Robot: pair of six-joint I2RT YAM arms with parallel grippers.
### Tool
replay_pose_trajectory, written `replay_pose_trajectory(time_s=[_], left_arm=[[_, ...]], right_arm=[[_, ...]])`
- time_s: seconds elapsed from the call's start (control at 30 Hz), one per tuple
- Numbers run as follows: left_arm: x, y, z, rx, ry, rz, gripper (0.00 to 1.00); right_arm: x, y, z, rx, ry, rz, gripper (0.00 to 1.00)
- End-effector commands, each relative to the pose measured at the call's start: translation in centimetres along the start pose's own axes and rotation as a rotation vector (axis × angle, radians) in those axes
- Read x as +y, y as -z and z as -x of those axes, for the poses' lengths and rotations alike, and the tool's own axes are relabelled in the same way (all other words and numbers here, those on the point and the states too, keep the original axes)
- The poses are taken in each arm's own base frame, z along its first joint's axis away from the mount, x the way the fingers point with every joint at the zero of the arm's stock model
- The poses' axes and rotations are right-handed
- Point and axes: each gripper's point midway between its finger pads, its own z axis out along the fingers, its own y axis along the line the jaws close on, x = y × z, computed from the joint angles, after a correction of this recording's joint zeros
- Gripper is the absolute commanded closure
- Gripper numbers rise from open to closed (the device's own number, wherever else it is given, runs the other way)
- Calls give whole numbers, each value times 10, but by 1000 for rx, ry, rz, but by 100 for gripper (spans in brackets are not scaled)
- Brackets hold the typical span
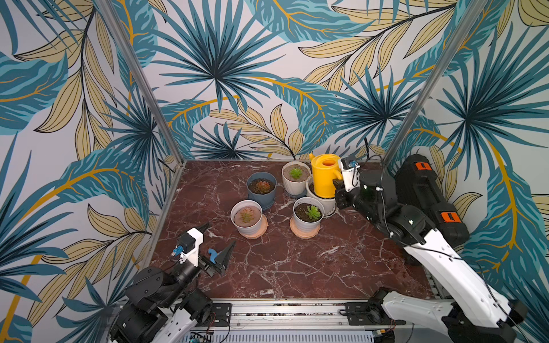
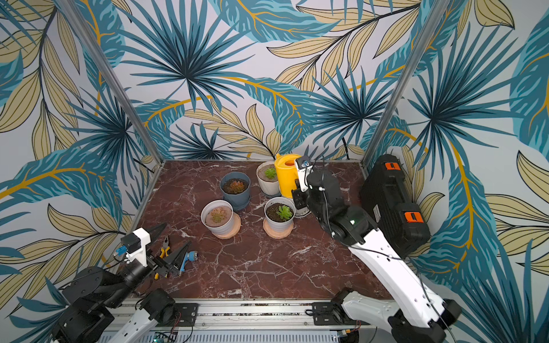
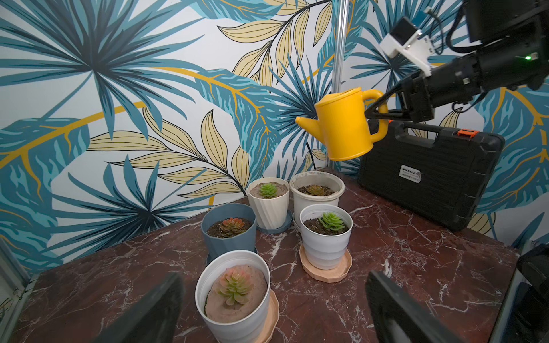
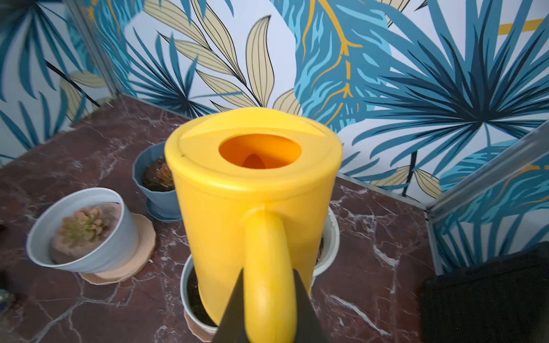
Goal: Water the succulent around the soil edge
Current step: Water the soil of the potted plant with water, then place the watering can at the center of the board.
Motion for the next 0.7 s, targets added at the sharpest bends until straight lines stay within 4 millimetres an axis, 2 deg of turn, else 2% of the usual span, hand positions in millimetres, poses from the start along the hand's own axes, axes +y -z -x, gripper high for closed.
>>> replay_pose_trajectory(time_s=[0.0, 0.07, 0.2, 0.37, 0.43, 0.53, 0.67], left_arm=[[6, -5, -3, 13, 1, 35, 0], [11, -5, -1, 4, 12, 62, 0], [27, -3, 0, 4, 38, 161, 0], [33, -6, -1, 23, 98, 195, 0], [33, -11, -5, 49, 137, 200, 0], [38, -20, -15, 103, 200, 233, 0], [45, -31, -28, 123, 270, 283, 0]], right_arm=[[31, 10, -10, -103, -106, 153, 98], [49, 17, -30, -123, -124, 232, 98], [88, 18, -69, -110, -169, 368, 98], [129, 5, -126, -42, -186, 446, 98], [141, 0, -141, -18, -177, 455, 98], [148, -7, -158, -15, -161, 413, 99], [144, -24, -178, -23, -213, 286, 100]])
